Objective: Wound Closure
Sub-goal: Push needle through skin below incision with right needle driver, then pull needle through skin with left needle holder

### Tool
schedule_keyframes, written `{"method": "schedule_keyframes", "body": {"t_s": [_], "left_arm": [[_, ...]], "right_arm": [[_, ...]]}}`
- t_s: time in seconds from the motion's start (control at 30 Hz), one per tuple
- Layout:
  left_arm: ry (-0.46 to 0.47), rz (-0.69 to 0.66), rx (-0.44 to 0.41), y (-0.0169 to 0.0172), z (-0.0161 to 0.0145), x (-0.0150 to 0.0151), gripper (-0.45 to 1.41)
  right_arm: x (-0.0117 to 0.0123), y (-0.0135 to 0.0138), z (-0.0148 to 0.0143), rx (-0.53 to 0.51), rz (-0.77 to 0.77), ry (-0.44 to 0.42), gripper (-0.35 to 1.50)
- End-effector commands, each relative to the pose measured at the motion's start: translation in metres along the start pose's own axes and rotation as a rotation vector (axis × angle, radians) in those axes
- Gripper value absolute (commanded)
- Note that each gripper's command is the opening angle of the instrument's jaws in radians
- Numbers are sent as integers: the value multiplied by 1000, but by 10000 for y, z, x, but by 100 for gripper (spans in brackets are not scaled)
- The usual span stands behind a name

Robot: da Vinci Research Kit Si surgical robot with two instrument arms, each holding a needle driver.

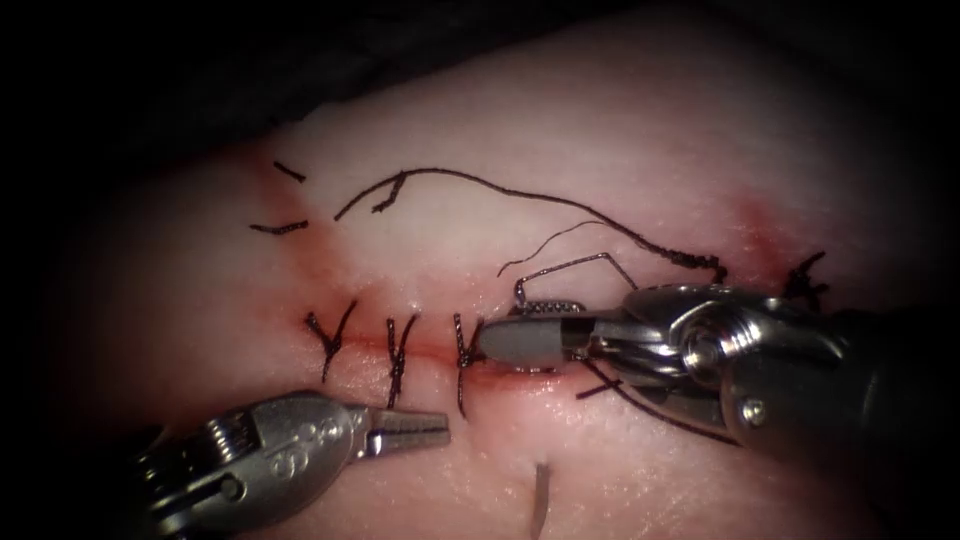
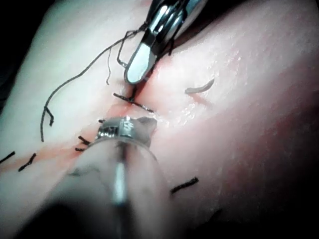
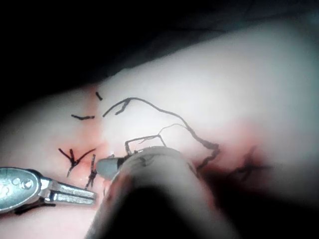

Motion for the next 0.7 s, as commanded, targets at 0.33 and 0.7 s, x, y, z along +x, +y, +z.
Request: {"method": "schedule_keyframes", "body": {"t_s": [0.33,0.7], "left_arm": [[107,42,-46,1,14,7,29],[164,64,-106,9,34,25,49]], "right_arm": [[26,37,-58,-10,-120,-28,103],[5,33,-97,12,-143,-64,93]]}}
